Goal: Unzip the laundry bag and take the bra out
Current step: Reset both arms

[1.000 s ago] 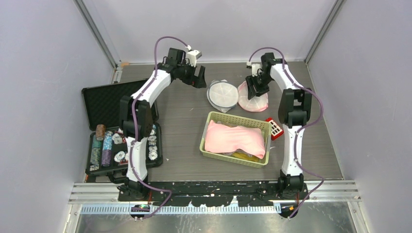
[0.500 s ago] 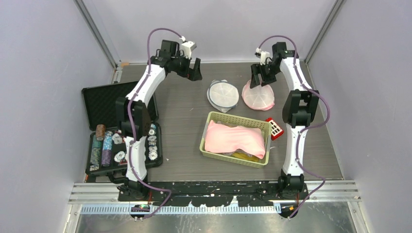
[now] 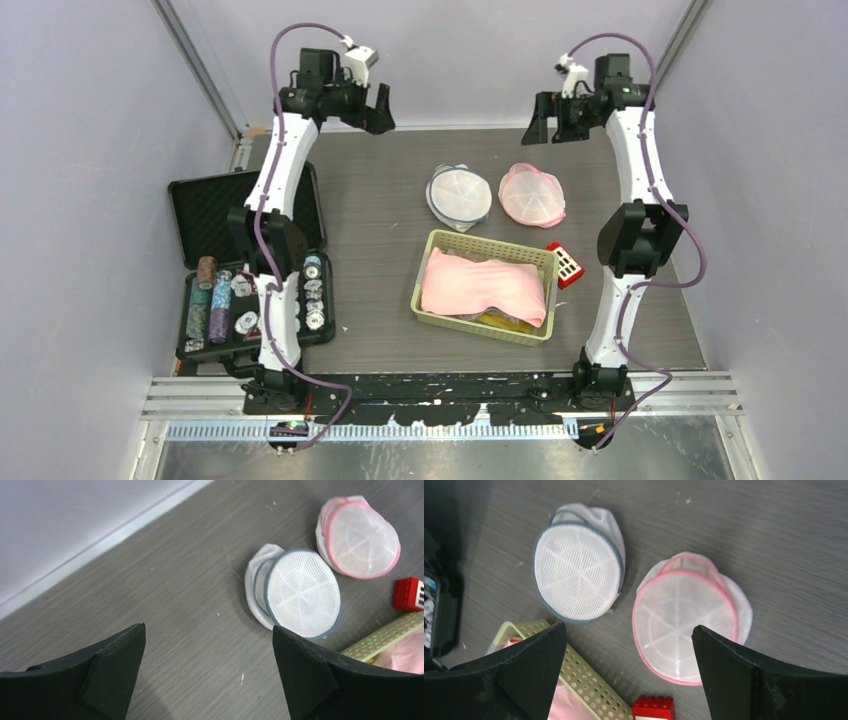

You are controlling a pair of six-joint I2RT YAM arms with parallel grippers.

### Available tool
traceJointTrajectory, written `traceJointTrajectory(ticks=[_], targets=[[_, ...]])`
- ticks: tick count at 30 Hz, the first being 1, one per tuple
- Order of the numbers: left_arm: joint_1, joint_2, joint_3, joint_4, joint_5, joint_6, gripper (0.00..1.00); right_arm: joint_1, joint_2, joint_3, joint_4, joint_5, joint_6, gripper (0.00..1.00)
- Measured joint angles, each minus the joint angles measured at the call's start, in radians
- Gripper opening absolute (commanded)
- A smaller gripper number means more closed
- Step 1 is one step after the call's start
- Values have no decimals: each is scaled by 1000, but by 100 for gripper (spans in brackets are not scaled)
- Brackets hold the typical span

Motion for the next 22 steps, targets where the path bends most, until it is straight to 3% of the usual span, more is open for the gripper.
traceJointTrajectory(ticks=[3, 7, 14, 22], targets=[[35, 26, 95, -36, 0, -29, 100, -45, -5, 23, 52, -10, 69, 100], [100, 26, 113, -51, -2, -83, 100, -117, -5, 34, 112, -15, 143, 100], [177, 9, 25, -99, -126, -127, 100, -243, -4, 20, 165, -16, 207, 100], [173, -31, -81, -163, -235, -143, 100, -310, 10, -78, 158, -18, 210, 100]])
